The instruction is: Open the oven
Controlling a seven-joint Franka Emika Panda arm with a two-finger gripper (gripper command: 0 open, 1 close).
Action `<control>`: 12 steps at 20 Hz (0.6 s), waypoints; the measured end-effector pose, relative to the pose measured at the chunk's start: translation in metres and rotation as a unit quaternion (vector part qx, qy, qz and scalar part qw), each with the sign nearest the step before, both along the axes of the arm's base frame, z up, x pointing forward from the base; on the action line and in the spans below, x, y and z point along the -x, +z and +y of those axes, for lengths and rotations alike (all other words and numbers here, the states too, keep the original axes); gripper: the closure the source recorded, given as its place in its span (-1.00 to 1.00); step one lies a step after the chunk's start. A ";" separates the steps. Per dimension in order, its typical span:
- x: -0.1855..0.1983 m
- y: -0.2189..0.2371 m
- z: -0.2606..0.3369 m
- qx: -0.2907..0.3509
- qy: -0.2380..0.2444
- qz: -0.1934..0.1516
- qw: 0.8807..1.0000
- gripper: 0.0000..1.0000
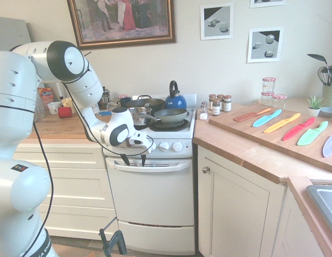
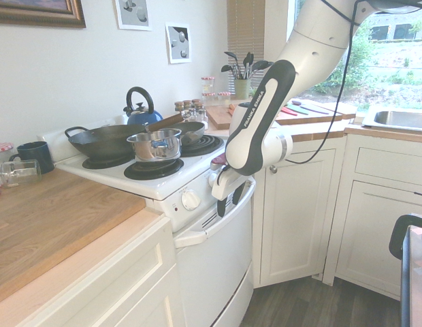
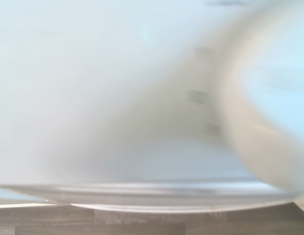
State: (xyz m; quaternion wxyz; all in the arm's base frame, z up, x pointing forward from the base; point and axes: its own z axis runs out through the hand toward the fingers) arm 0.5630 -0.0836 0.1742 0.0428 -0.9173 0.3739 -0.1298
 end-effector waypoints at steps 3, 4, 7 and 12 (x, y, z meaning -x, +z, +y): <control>-0.006 -0.011 0.000 -0.001 0.009 0.000 1.000 -1.00; -0.008 -0.014 -0.001 -0.001 0.011 0.001 1.000 -1.00; -0.006 -0.019 -0.004 -0.003 0.013 -0.001 1.000 -1.00; 0.021 -0.031 -0.014 -0.001 0.022 -0.014 1.000 -1.00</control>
